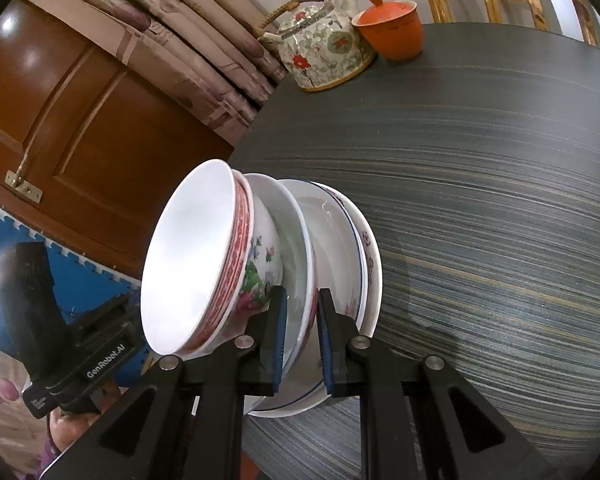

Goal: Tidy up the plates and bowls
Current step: 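Lift the nested bowl stack with both grippers and lower it onto the flower plates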

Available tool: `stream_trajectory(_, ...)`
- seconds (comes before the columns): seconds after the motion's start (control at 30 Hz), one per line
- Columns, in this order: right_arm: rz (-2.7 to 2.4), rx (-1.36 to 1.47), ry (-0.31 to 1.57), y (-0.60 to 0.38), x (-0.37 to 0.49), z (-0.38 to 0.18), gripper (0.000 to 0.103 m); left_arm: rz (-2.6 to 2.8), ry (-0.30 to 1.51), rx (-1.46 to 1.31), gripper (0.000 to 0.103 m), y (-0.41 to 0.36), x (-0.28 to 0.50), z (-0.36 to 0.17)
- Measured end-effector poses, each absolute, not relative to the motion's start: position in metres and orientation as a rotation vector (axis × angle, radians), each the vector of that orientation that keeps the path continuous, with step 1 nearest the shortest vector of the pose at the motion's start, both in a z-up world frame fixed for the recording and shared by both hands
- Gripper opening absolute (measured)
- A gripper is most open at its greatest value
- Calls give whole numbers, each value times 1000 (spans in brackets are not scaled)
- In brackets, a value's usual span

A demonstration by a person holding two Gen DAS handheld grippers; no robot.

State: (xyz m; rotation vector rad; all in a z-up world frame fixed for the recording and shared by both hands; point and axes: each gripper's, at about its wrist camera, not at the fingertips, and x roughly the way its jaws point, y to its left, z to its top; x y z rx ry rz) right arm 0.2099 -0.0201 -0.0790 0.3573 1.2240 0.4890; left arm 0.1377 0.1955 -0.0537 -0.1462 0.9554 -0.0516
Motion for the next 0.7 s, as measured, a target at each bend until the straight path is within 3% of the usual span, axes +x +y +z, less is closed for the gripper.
stream_trajectory(0.23, 481, 307, 1180, -17, 207, -75, 17, -36, 940, -114, 15, 192, 136, -54)
stream_trajectory(0.43, 458, 327, 1175, -22, 206, -77, 24, -36, 939, -104, 16, 190, 134, -55)
stream_trajectory(0.7, 449, 331, 1173, -24, 203, -77, 22, -35, 938, -94, 16, 189, 133, -55)
